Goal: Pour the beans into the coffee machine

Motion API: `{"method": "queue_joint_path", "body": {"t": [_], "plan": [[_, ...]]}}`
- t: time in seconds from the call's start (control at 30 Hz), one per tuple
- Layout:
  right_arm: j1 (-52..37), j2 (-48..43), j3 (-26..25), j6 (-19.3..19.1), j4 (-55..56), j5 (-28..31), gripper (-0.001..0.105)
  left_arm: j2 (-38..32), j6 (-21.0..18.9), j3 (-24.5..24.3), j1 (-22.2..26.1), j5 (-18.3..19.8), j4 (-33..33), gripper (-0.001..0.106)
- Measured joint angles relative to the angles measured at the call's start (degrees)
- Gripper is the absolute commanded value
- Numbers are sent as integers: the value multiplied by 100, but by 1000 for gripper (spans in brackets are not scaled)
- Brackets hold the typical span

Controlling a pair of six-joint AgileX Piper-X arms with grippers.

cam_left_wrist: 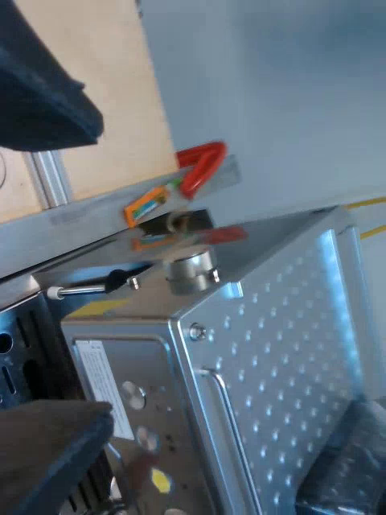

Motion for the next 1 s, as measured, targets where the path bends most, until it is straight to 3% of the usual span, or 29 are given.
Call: {"method": "queue_joint_path", "body": {"t": [0.2, 0.63, 1.0], "plan": [[-195, -758, -7, -142, 29, -247, 82, -853, 108, 0, -121, -514, 458, 66], [-195, -2643, -21, -158, 507, -300, 82, -2738, 176, -46, -121, -612, 1569, 66], [-195, -3747, -39, -434, 1152, -300, 82, -2817, 176, -213, -102, -638, 2850, 66]]}}
